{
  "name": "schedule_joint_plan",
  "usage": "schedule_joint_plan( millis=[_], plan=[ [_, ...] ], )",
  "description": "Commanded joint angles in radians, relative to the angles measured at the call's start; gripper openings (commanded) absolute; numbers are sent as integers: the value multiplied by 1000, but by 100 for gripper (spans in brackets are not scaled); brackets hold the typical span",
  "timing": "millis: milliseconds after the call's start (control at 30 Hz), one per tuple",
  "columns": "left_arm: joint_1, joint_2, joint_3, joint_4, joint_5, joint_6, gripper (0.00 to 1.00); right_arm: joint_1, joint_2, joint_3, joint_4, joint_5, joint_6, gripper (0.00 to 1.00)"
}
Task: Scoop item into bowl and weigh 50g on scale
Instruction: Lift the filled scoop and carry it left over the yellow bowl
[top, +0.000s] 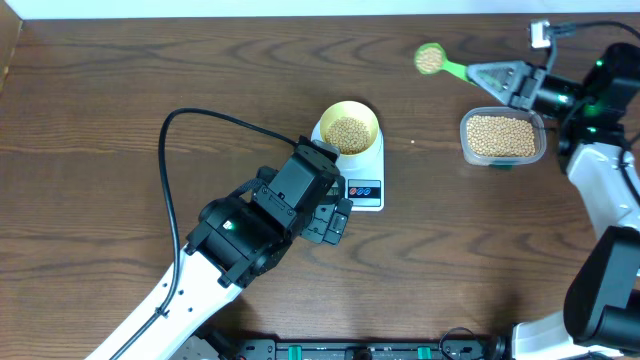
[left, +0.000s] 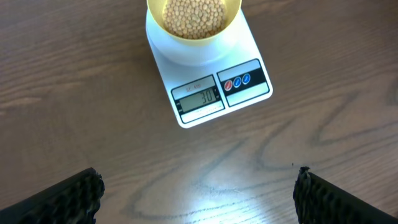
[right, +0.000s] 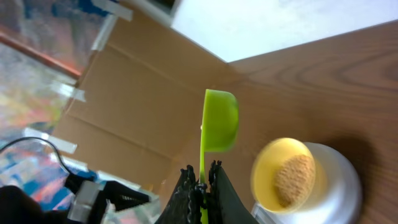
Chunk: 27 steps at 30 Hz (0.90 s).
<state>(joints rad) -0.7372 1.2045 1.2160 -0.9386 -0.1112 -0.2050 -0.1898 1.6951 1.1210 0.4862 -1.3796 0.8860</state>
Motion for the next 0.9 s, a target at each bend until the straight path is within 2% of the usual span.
schedule_joint_plan(
  millis=[0,433,867],
  plan=[
    [3,2,11,-3,-10,13,100,43,6,4,47,29,182,1],
    [3,2,11,-3,-10,13,100,188,7,3,43,42,115,1],
    [3,2,11,-3,-10,13,100,239,7,3,-167,91,-160,1]
  ],
)
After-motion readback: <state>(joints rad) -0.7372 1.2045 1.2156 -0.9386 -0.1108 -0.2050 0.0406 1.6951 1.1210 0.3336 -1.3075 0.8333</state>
